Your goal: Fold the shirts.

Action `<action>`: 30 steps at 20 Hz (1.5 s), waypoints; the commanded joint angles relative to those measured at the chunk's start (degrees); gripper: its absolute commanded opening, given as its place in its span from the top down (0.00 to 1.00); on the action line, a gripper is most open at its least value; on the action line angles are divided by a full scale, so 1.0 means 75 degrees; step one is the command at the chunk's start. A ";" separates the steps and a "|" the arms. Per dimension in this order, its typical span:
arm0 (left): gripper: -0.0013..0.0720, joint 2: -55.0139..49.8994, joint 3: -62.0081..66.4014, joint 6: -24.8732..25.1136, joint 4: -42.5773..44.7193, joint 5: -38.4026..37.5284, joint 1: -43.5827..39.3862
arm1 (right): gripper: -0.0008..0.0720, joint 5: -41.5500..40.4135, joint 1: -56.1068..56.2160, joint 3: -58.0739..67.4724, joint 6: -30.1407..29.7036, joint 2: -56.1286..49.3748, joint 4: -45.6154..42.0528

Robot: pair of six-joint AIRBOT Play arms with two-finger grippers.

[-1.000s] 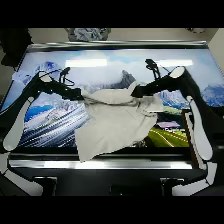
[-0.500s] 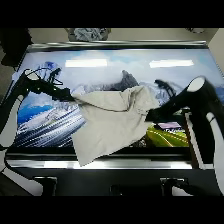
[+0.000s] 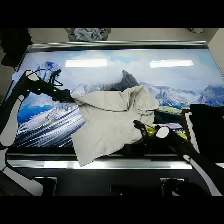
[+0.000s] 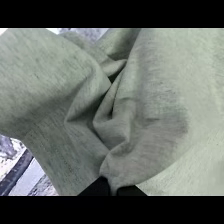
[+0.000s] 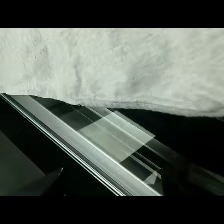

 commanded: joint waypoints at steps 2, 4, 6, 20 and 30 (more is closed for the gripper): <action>0.94 -0.0006 0.0009 0.0009 -0.0003 0.0050 -0.0023 | 0.03 -0.2958 0.1518 -0.0312 0.1411 0.0055 0.0938; 0.94 -0.0006 0.0009 0.0009 -0.0003 0.0044 -0.0015 | 0.04 -0.4054 0.1918 -0.0312 0.2229 0.0038 0.0921; 0.94 -0.0006 0.0009 0.0009 0.0000 0.0047 -0.0015 | 0.08 -0.4482 0.2014 -0.0312 0.2754 -0.0087 0.0927; 0.94 0.0842 0.0160 -0.0119 -0.0023 -0.0067 0.0842 | 0.92 -0.0399 -0.2197 0.1017 0.1437 0.1495 -0.5391; 0.94 0.3634 -0.0469 -0.0425 -0.3299 0.1046 0.1472 | 0.92 -0.0466 -0.4130 0.4421 -0.0653 0.3252 -0.5391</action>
